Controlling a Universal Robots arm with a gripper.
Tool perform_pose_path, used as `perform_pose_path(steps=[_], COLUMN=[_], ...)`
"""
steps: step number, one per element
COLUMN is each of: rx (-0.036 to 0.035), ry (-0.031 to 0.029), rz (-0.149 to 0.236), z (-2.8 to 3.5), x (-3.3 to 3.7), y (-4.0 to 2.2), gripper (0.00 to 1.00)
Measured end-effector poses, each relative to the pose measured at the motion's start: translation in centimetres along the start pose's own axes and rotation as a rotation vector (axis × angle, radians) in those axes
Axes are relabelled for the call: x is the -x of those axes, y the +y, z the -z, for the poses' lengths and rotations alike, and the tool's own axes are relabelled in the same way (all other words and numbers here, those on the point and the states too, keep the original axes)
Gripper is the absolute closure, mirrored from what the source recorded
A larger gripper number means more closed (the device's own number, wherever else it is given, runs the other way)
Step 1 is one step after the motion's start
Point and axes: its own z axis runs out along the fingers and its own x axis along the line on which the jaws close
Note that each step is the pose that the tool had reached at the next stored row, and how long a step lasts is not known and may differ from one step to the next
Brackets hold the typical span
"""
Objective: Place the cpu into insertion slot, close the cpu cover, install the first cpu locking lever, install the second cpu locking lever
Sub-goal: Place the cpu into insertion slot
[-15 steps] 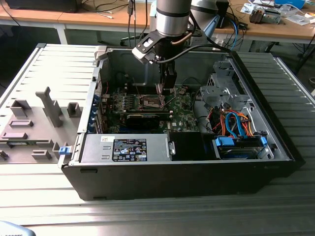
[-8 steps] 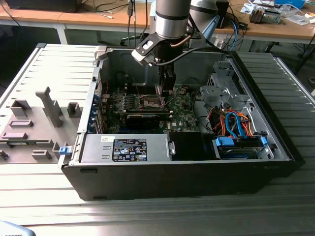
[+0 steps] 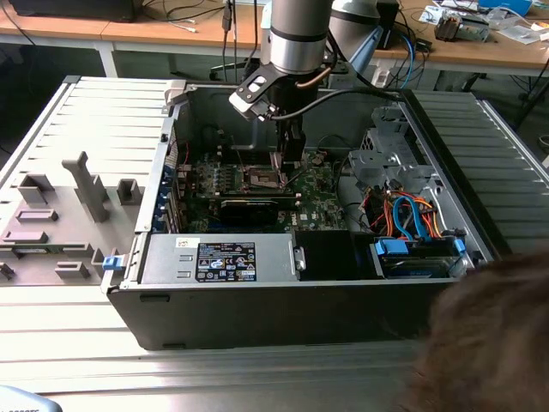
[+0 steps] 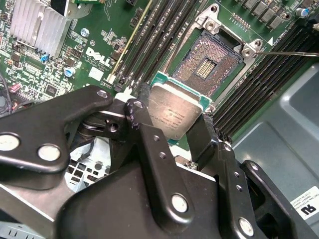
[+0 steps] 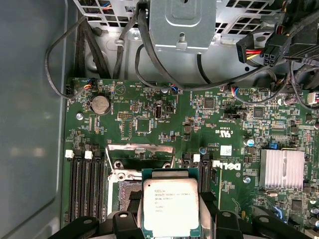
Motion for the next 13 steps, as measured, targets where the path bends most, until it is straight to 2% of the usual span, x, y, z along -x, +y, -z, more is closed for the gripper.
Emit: perform_pose_path(steps=[13], rx=[0.0], ry=[0.0], rz=[0.0], z=[-0.24], x=[-0.02], y=[0.0], gripper=[0.46])
